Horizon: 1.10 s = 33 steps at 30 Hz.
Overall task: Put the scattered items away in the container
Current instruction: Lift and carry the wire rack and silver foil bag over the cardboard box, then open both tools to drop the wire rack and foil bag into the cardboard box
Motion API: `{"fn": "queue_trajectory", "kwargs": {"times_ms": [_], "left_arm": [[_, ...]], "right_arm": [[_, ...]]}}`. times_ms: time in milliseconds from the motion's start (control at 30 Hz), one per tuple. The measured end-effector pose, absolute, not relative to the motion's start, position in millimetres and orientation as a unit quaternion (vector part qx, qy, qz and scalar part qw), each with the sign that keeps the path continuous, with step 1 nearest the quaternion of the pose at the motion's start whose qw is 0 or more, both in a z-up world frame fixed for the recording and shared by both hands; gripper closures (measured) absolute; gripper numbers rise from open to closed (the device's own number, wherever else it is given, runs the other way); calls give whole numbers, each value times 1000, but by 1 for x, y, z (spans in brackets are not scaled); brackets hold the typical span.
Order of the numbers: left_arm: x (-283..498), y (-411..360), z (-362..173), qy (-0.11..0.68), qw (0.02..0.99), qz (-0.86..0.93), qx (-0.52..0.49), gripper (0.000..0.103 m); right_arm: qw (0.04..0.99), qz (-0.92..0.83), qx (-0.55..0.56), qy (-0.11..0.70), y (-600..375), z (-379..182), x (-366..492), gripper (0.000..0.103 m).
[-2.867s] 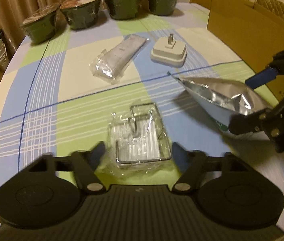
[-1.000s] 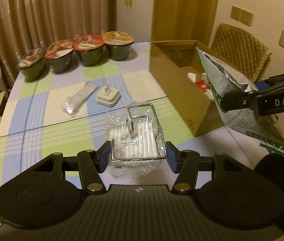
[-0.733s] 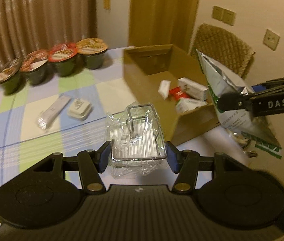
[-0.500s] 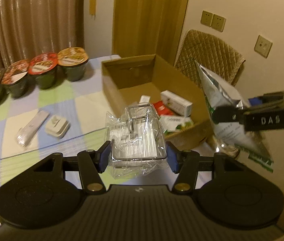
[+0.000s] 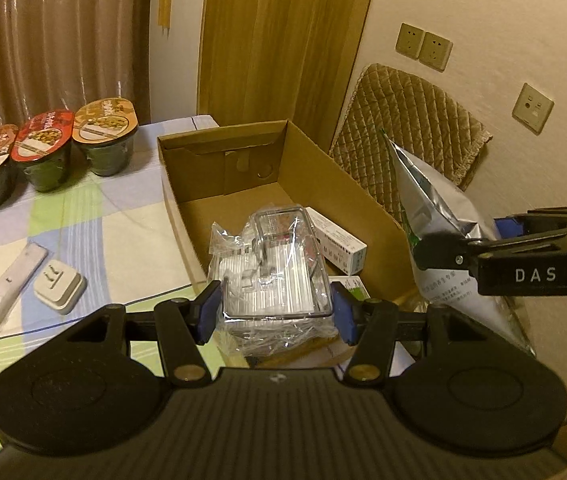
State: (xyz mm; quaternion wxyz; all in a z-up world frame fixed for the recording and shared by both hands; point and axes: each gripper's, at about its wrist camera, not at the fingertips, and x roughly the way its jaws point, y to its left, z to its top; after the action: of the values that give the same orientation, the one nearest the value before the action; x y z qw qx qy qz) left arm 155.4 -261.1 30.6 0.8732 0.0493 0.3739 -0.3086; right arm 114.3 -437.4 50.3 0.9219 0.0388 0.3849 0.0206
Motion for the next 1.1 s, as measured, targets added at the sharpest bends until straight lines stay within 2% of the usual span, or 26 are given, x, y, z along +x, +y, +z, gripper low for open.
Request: {"fn": "queue_trajectory", "kwargs": {"times_ms": [533, 567, 667, 1100], "left_arm": [[189, -285, 12, 383, 870, -309, 33, 51], [191, -286, 11, 383, 870, -309, 32, 50], [195, -288, 9, 384, 872, -302, 34, 30], [191, -265, 5, 382, 876, -291, 37, 30]], "right_arm": [[919, 15, 33, 393, -444, 42, 149, 39], [919, 14, 32, 394, -445, 41, 151, 39], [918, 11, 31, 396, -446, 39, 153, 39], [914, 17, 31, 405, -439, 30, 160, 39]]}}
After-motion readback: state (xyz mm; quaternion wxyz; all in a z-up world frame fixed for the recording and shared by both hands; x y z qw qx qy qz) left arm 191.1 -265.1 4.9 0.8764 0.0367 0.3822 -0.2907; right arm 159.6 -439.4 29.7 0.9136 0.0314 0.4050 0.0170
